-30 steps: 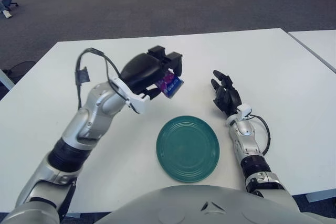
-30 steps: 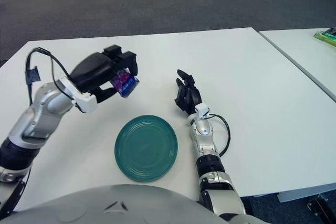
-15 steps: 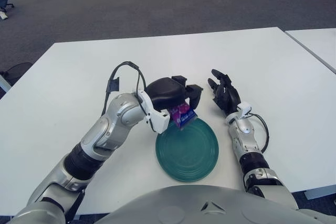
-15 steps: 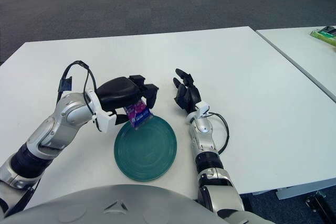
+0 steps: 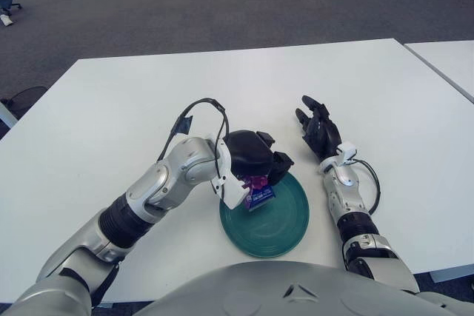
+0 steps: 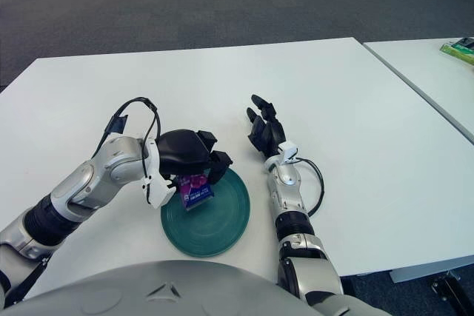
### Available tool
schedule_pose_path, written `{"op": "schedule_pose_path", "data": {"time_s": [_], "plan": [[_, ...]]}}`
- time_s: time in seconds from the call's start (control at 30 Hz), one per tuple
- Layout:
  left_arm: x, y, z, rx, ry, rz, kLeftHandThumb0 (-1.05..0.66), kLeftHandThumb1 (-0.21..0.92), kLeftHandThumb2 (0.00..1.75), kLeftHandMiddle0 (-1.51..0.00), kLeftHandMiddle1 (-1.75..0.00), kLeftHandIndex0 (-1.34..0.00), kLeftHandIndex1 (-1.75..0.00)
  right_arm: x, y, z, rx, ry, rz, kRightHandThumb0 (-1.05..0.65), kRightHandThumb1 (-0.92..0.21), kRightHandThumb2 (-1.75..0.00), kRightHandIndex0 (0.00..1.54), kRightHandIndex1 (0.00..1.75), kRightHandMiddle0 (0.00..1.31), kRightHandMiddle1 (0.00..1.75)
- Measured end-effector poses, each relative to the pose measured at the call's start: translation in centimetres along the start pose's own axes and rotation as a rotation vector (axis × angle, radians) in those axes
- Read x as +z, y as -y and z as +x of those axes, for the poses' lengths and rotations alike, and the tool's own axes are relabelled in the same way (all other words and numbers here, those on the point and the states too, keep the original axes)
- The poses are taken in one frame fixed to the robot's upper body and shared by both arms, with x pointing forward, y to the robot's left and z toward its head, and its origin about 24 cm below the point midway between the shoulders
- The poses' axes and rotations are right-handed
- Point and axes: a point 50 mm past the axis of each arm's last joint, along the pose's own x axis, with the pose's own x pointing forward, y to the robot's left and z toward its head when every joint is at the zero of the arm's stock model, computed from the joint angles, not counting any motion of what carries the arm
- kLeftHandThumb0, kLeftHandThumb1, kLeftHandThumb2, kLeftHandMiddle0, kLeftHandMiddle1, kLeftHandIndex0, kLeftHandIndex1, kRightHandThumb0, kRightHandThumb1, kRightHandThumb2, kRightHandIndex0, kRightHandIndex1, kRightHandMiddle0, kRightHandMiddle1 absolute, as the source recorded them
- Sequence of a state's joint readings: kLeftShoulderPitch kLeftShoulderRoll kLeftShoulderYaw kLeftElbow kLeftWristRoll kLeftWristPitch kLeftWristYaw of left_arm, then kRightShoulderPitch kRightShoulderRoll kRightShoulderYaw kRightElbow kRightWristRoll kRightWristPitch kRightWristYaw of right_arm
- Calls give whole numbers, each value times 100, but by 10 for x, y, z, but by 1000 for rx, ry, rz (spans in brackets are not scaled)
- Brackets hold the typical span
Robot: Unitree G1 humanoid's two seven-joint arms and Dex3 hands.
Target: Put the gum into the plate.
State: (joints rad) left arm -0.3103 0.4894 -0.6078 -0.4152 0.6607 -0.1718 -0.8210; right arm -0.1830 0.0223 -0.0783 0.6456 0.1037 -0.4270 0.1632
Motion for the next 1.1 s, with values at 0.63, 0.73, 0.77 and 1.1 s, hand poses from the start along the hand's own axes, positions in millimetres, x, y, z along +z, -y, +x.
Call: {"op": "schedule_pose_path", "data": {"time_s": [0.63, 0.73, 0.77, 1.1], "plan": [[9, 14, 17, -57, 21, -99, -25, 65, 81, -29, -173, -23, -160, 0, -8, -5, 27, -33, -131, -66, -92, -98, 28, 1, 0, 51], [10, 24, 24, -88, 16, -112, -59, 81, 53, -28, -138, -9, -140, 0, -8, -5, 28, -34, -135, -67, -92, -99, 29, 1, 0, 52], [10, 27, 26, -98, 15, -110, -67, 85, 47, -29, -119, -6, -131, 0, -8, -5, 27, -36, -136, -67, -92, -99, 29, 1, 0, 52], [11, 28, 28, -60, 43, -112, -82, 92, 40, -29, -61, 0, -98, 0, -8, -5, 14, -42, -133, -67, -92, -98, 30, 1, 0, 53]]}}
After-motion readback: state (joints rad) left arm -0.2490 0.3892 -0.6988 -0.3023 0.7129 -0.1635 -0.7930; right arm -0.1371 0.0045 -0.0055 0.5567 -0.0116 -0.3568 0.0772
